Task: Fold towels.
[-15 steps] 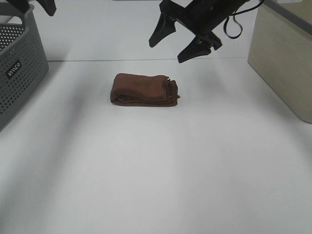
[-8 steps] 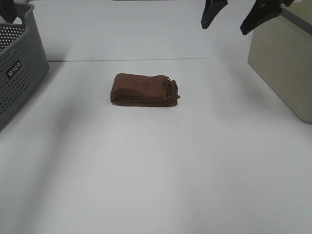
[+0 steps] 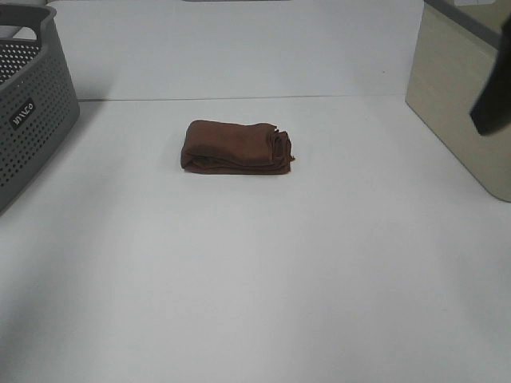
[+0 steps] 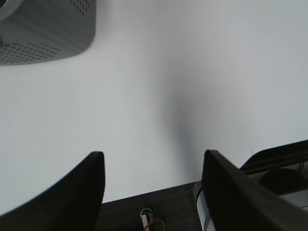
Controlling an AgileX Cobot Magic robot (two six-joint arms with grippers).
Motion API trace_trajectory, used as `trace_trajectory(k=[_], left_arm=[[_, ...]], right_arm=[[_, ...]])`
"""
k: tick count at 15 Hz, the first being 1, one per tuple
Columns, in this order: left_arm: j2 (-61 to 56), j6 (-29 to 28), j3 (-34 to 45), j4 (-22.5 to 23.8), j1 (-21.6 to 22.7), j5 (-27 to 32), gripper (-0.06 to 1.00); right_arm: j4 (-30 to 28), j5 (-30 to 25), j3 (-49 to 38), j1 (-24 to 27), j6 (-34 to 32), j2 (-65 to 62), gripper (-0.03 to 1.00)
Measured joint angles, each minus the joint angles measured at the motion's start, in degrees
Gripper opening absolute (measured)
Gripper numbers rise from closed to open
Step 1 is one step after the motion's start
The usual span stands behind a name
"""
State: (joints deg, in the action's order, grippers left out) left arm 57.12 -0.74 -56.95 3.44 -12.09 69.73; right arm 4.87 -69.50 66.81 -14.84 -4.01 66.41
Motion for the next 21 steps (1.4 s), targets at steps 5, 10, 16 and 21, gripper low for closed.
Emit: trace_trajectory(k=[5, 10, 16, 21], left_arm=[[-31.8, 0.3, 14.2, -2.0, 0.0, -1.5, 0.58], [-53.6, 6.6, 22.6, -4.0, 0.0, -2.1, 0.58], [-56.2, 13.0, 26.9, -8.1, 0.0, -6.2, 0.58], [-56.2, 13.8, 28.2, -8.9, 0.0, -9.1, 0.58]], right_arm=[[-0.1, -0.1, -19.2, 0.0, -0.1, -29.2, 0.81], [-4.0, -0.2, -29.8, 0.0, 0.1, -56.1, 0.81], [-4.0, 3.9, -36.0, 0.0, 5.4, -66.7, 0.81], [-2.5, 7.9, -37.9, 0.0, 7.2, -66.8, 0.81]])
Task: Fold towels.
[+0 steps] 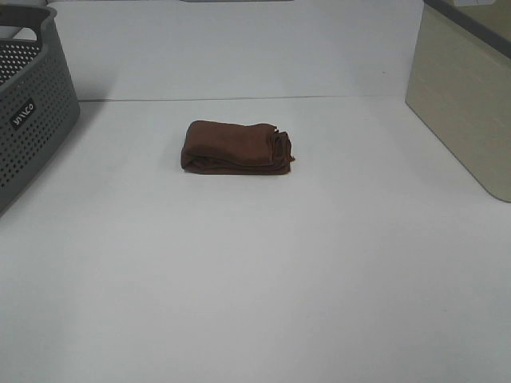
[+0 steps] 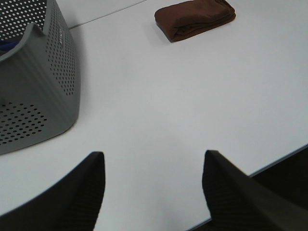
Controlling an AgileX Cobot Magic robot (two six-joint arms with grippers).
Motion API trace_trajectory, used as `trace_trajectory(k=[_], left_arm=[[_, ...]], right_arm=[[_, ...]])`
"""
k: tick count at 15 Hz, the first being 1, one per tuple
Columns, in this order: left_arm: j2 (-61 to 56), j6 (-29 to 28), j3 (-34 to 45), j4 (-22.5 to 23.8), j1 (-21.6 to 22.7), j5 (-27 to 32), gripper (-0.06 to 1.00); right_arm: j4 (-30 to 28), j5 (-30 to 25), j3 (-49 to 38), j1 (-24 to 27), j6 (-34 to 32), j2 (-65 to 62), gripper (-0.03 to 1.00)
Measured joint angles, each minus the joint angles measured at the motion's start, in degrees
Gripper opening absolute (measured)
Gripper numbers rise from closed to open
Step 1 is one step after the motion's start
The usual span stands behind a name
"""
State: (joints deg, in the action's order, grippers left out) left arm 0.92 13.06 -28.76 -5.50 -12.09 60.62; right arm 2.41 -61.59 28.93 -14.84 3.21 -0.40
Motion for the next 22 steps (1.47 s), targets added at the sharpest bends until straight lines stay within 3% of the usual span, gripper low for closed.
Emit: trace_trajectory(k=[5, 7, 12, 22], left_arm=[[0.0, 0.0, 0.0, -0.1, 0.5, -0.1, 0.58], [0.0, 0.0, 0.0, -0.1, 3.9, -0.1, 0.58], [-1.1, 0.0, 0.0, -0.1, 12.3, -0.1, 0.58], [-1.1, 0.0, 0.0, -0.1, 12.4, -0.1, 0.58]], right_arm=[[0.4, 0.1, -0.1, 0.0, 0.0, 0.0, 0.81], [0.5, 0.1, -0.1, 0.2, 0.0, 0.0, 0.81], [0.7, 0.1, -0.1, 13.8, 0.0, 0.0, 0.81], [0.8, 0.1, -0.1, 15.3, 0.0, 0.0, 0.81]])
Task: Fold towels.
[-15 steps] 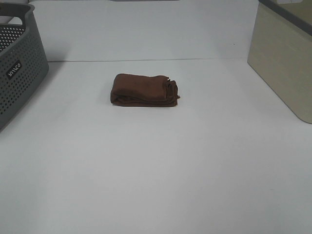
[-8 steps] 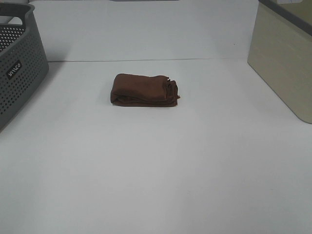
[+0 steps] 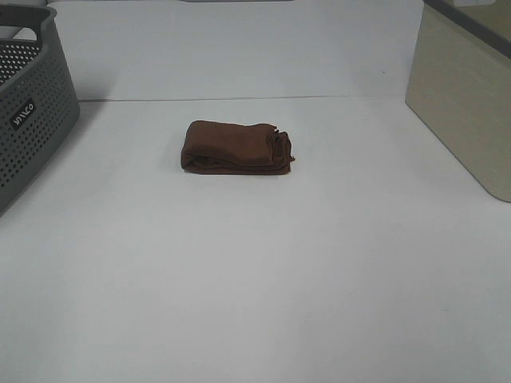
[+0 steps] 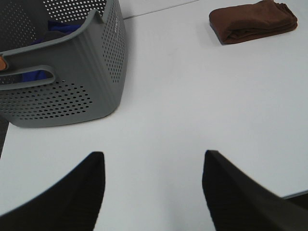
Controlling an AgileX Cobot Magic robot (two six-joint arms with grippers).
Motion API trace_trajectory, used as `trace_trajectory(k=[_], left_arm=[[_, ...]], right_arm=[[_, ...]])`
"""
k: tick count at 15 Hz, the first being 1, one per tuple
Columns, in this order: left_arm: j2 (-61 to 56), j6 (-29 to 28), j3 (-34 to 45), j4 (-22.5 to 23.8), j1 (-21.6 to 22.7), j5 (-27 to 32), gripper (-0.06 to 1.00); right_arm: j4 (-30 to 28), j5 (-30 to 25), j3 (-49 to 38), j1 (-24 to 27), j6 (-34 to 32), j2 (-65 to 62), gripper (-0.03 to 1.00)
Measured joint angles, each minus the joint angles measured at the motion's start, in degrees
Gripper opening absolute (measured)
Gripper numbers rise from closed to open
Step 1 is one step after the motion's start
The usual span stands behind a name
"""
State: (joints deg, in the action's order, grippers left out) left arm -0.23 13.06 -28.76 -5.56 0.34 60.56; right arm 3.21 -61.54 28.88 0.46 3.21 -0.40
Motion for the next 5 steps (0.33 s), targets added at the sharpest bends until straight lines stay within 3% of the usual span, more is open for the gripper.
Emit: trace_trajectory(k=[5], left_arm=[[0.0, 0.0, 0.0, 0.0, 0.0, 0.0, 0.58]], right_arm=[[0.0, 0.0, 0.0, 0.0, 0.0, 0.0, 0.81]])
